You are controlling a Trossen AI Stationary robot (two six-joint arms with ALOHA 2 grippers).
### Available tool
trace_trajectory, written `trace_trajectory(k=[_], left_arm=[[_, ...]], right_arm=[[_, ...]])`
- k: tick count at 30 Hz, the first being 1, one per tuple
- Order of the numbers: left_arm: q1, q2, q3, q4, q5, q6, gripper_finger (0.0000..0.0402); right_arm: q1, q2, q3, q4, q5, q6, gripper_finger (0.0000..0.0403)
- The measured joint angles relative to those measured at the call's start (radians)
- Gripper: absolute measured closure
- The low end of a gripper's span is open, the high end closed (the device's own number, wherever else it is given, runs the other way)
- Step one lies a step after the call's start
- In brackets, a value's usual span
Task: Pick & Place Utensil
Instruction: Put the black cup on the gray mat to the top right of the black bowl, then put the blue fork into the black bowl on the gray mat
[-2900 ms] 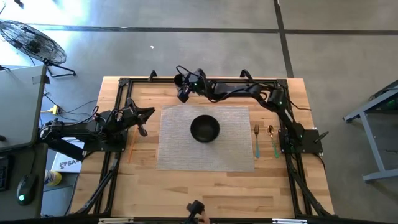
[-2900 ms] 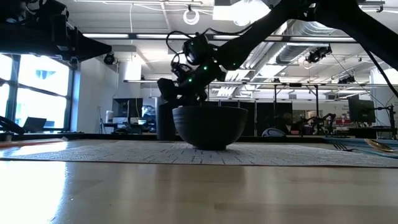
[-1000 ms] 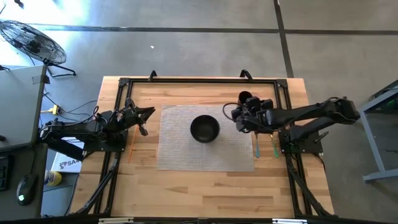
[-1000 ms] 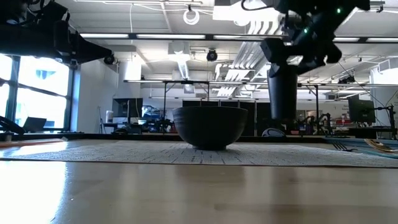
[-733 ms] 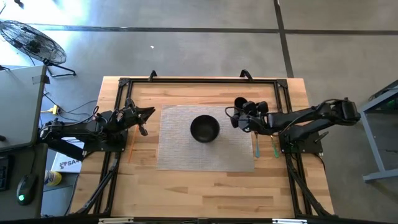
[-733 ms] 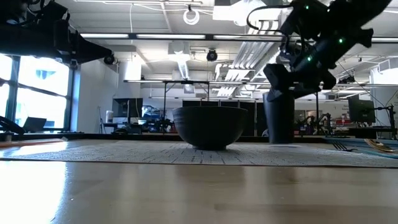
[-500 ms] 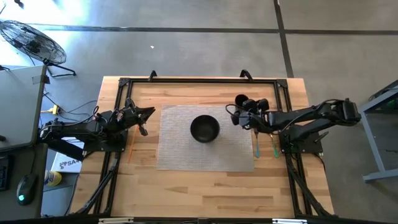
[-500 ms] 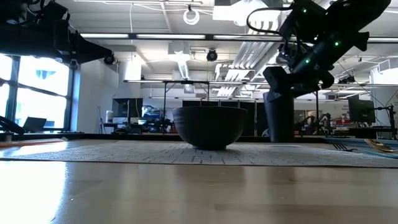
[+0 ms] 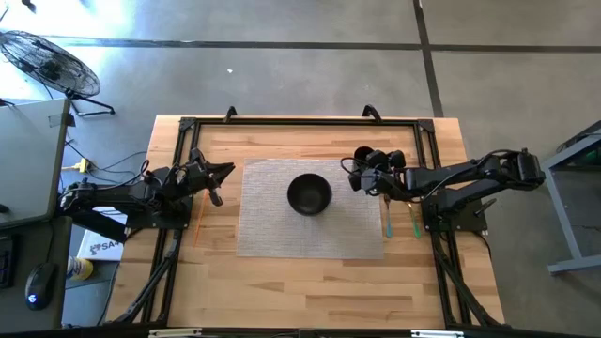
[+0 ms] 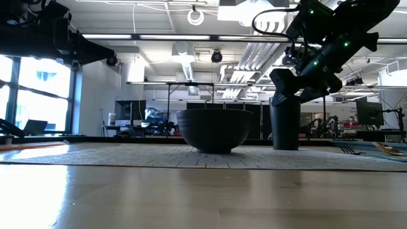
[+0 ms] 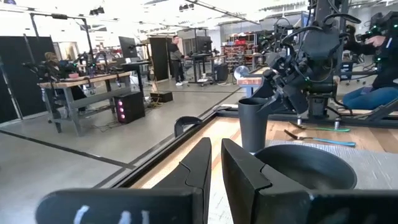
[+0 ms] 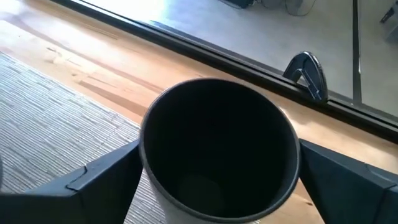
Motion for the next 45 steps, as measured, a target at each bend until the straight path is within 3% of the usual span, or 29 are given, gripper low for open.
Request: trace_trajectory(k=[18,23,29,32,37,45], left_arm=[[0.0,0.0,0.0,0.0,-0.002,0.0,0.0366],[0.0,0.0,0.0,0.0,-0.003,0.001,0.0366],[0.0,0.0,0.0,0.0,-0.006,0.001,0.0366],[0.0,0.0,0.0,0.0,-0.02,0.001,0.0366],[0.0,0.0,0.0,0.0,-0.026,0.001,0.0366],[0.0,0.0,0.0,-0.001,-0.026,0.001,0.0366]], right_arm=[[-0.057,-0.006,0.001,-0.075,-0.207,-0.021,0.0003],[-0.056,-0.064,0.029,-0.208,-0.251,0.017,0.0004],[-0.047,-0.108,0.148,-0.572,-0.354,0.158,0.0016],[-0.018,-0.102,0.193,-0.683,-0.464,0.265,0.0031],[0.048,-0.101,0.162,-0.732,-0.69,0.543,0.006],[0.132,-0.101,0.009,-0.667,-0.711,0.81,0.0105]])
